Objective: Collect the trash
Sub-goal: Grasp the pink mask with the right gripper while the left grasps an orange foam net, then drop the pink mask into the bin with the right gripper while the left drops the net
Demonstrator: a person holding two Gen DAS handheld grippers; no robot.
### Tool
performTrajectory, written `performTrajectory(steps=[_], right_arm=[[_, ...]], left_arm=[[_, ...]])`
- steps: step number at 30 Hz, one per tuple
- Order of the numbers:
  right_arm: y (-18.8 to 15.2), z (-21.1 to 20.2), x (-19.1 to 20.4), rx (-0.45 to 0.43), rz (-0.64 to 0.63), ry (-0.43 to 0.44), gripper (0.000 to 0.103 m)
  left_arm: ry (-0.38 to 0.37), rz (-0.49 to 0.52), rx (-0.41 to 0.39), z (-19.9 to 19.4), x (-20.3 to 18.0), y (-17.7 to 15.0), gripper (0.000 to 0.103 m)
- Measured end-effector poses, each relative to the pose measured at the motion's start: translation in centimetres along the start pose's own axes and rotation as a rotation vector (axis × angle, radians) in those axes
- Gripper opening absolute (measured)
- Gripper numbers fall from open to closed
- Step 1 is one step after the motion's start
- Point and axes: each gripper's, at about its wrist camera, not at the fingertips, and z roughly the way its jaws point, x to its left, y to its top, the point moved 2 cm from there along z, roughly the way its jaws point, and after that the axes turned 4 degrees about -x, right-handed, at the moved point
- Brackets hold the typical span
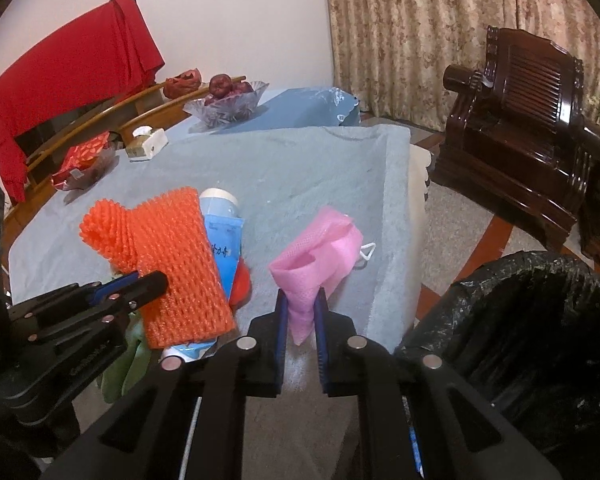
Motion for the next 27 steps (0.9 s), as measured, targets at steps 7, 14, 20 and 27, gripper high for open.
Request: performTrajectory(steps=[7, 14, 20, 27], right_arm=[[0.7, -2.2, 0.2, -0.046, -0.006, 0.006, 0.013], [1.5, -5.4, -0.1, -0.097, -0.005, 0.005, 0.013], [2.0, -8.8, -1.0, -0.143, 0.004, -0.008, 0.013], [1.8, -12.5, -3.2, -0.176, 0.021, -0.048, 0.013]], left_arm=[[-0.012, 0.005, -0.057, -3.0, -0.8, 1.3, 0.011], [-0.026, 0.017, -0.083, -5.5, -2.2, 2.2, 0.011], [-0.051, 0.043, -0.102, -7.4, -4.2, 2.6, 0.011], [-0.11, 0.079, -0.111, -8.6, -7.7, 2.6, 0.011]])
